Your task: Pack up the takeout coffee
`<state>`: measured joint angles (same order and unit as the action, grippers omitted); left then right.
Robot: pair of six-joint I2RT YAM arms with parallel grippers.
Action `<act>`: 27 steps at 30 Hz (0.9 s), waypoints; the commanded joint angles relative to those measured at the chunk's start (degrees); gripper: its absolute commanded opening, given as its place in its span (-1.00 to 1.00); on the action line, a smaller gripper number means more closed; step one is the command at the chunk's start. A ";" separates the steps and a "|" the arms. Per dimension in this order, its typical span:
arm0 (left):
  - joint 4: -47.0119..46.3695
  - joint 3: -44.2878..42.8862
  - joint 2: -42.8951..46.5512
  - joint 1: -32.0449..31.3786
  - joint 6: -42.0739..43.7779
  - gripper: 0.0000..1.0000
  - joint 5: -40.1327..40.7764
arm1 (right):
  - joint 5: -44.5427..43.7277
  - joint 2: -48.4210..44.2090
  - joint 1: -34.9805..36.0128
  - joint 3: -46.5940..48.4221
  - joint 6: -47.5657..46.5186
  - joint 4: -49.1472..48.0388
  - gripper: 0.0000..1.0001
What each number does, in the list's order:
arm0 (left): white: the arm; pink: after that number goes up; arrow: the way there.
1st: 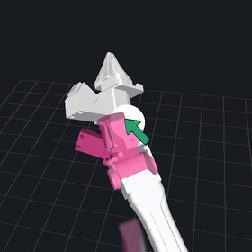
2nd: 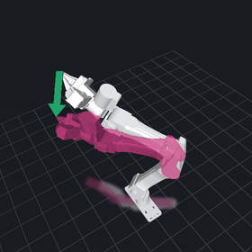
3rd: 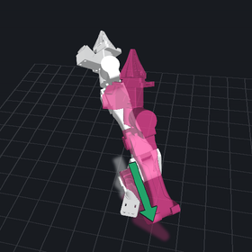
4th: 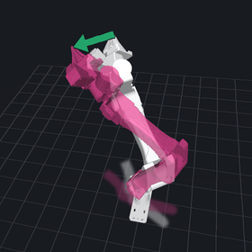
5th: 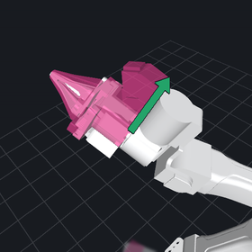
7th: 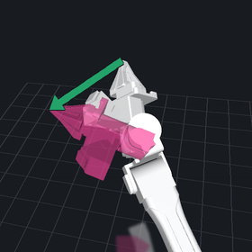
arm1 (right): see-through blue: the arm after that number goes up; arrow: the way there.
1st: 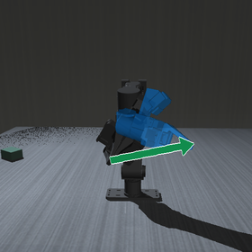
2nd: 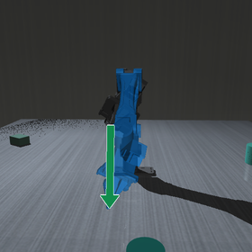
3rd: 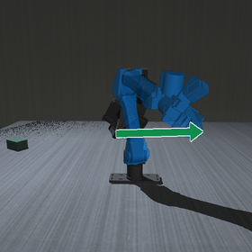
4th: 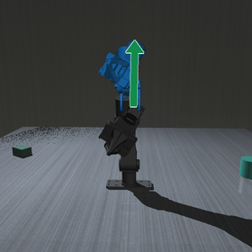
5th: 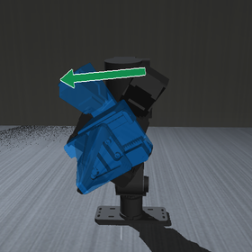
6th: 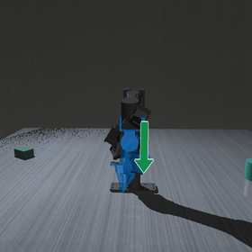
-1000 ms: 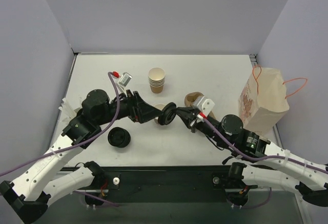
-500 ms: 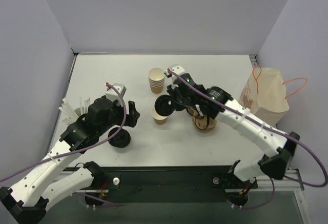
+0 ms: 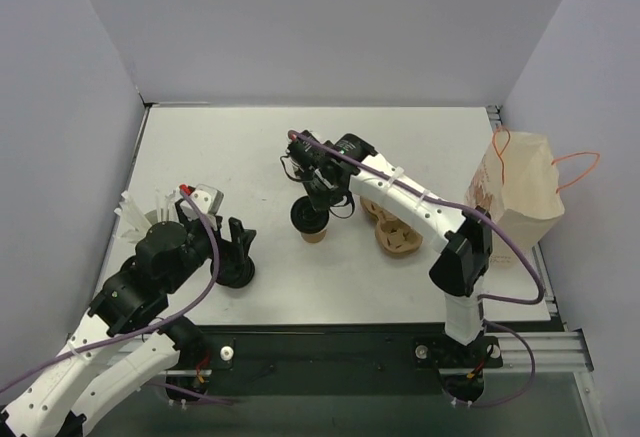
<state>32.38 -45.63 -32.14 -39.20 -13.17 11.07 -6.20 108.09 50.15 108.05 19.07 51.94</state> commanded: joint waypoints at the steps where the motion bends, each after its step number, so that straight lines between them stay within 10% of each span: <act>1: -3.37 0.54 1.99 0.18 1.83 0.84 0.45 | -2.15 2.91 -0.84 4.80 1.67 9.75 -1.00; 27: -3.38 0.80 3.93 0.00 2.01 0.84 -1.14 | -2.60 13.37 -3.04 11.22 0.97 11.43 -1.00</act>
<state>32.25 -44.82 -28.71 -39.20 -12.14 10.26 -8.14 119.74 47.57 117.38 20.05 58.65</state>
